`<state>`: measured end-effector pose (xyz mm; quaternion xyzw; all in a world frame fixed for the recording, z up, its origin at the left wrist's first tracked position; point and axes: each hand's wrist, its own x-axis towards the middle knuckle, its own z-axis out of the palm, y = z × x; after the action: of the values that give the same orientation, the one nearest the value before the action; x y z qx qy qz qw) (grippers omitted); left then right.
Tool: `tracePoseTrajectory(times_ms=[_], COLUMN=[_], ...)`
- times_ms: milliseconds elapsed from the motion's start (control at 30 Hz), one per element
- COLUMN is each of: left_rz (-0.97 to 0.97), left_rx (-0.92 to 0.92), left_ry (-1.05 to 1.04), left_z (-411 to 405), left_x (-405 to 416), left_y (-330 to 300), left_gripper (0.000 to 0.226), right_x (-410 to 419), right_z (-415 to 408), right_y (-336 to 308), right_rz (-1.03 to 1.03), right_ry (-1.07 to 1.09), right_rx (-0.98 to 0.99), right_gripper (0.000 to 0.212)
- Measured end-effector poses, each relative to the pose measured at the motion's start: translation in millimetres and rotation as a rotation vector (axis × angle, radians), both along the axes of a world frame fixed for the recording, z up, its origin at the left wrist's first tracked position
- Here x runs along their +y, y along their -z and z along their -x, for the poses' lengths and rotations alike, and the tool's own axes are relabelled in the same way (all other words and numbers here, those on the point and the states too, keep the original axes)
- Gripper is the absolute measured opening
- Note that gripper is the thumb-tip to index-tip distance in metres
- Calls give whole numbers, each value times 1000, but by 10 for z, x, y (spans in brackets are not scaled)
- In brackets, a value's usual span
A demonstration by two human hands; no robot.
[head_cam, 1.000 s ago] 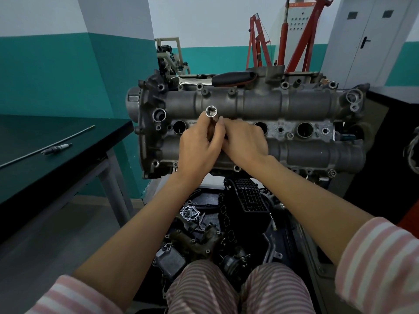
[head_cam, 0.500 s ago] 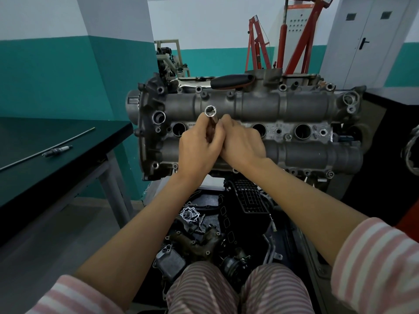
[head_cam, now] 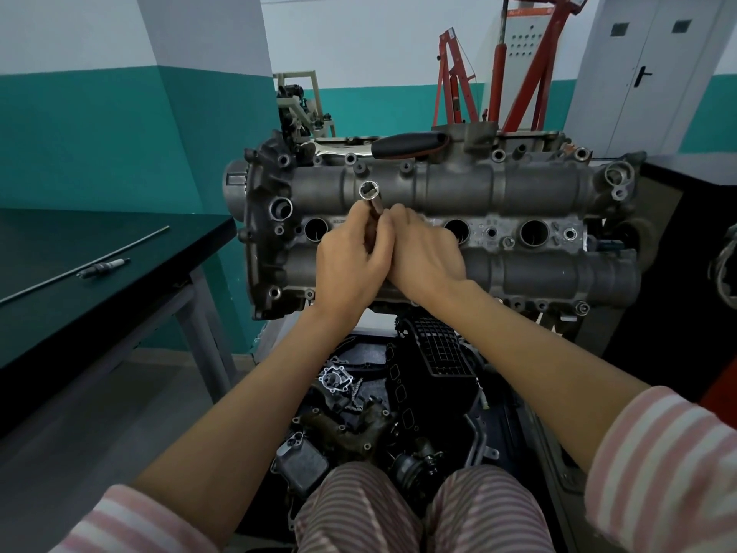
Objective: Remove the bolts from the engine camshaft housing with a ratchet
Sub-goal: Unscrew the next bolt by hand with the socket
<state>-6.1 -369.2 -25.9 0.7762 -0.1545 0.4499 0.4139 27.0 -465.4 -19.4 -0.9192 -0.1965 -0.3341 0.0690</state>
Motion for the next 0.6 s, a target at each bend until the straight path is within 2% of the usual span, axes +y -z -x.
tracePoseTrajectory(times_ms=[133,333,500,600], left_rz=[-6,-29,-4,-4], left_rx=[4,27,47,35], left_ry=[-17,-78,-97,-110], left_z=[-24,-68,-73,-55], left_x=[0,-2,-20,-26], left_y=[19,12,-22,-36], left_gripper=[17,22,40,43], right_x=[-33,-43,-52,-41], right_z=[38,-8,-26,-25], right_y=[-48,-272,-233,-191], right_rz=[-67,29,-40,-105], right_ry=[-26,-61,-73,-68], right_rx=[35,133,67,68], right_gripper=[25,19,28,33])
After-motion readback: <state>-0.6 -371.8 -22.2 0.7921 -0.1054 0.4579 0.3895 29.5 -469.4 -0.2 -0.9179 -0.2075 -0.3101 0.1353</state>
